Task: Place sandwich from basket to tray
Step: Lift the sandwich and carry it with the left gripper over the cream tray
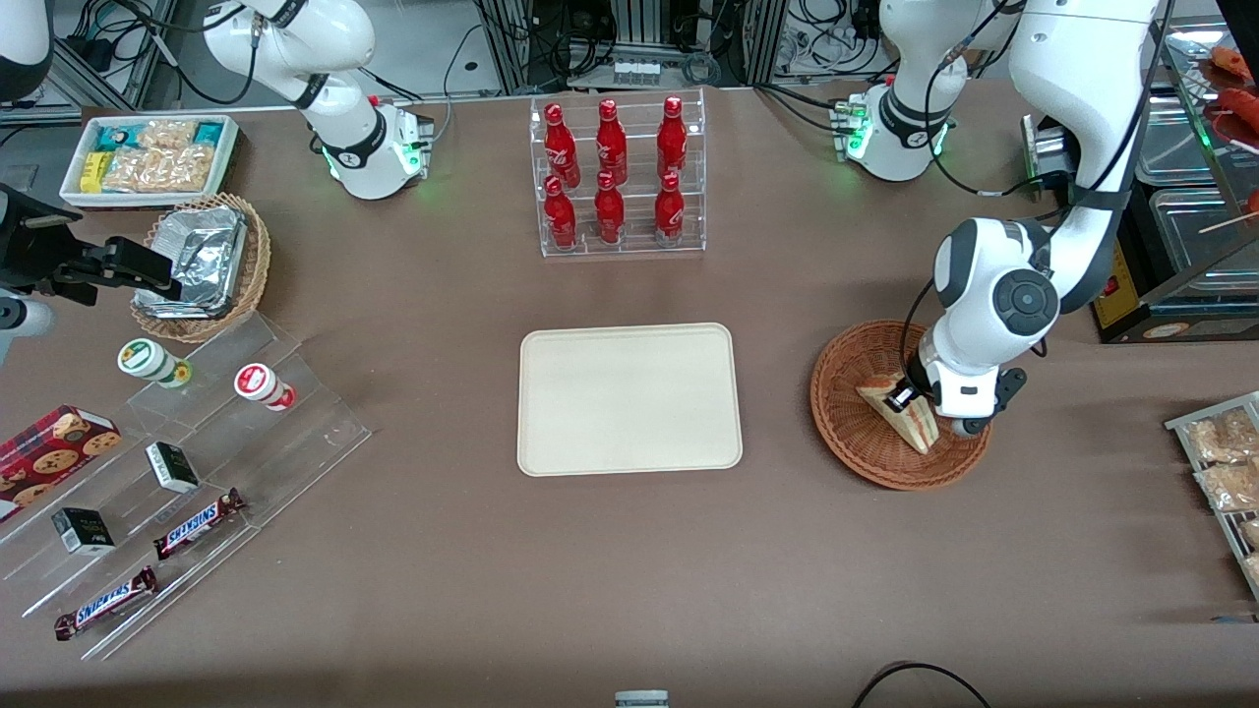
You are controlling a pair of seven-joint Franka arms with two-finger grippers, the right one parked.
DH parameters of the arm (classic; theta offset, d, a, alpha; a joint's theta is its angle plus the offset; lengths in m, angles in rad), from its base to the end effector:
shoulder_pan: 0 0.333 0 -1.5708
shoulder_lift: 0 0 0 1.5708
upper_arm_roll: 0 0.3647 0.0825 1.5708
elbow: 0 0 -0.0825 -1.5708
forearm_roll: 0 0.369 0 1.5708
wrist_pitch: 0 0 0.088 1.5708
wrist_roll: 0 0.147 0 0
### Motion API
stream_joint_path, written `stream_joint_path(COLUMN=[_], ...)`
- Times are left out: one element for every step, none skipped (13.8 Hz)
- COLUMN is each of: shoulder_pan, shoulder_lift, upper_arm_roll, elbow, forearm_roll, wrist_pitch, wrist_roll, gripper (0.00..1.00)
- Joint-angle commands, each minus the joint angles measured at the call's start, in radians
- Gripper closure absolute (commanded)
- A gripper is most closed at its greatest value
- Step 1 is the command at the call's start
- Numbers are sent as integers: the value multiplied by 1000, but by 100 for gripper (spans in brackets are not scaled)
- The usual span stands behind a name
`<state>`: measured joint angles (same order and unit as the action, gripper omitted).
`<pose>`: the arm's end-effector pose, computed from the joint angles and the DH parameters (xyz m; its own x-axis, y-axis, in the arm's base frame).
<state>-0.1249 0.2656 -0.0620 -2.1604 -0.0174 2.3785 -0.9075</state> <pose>0.5508 -0.1043 0.2882 0.7404 0.6703 -0.0509 0.6702 -0.7419 -0.0202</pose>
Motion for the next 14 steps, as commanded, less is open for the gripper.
stream_joint_path(shoulder_pan=[-7,-5,-7,-7,-5,-7,-7,-7,-7,-7,-9,-28,-83,-128], shoulder_lift=[-14,-8,0,16,38,64,99,142,182,210,242,276,309,337], upper_arm_roll=[-22,-47,-70,-96,-123,-145,-185,-228,-263,-297,-332,-366,-371,-369], elbow=[107,163,219,278,328,367,411,453,496,522,546,569,602,637], forearm_roll=[-9,-9,-9,-9,-10,-13,-19,-19,-16,-9,13,69,120,138], wrist_pitch=[-151,-206,-261,-306,-344,-373,-389,-390,-390,-387,-383,-378,-380,-380], wrist_roll=[12,12,13,25,57,80,90,91,85,88,91,84,70,49], gripper=[100,100,100,100,100,100,100,100,100,100,100,100,100,100])
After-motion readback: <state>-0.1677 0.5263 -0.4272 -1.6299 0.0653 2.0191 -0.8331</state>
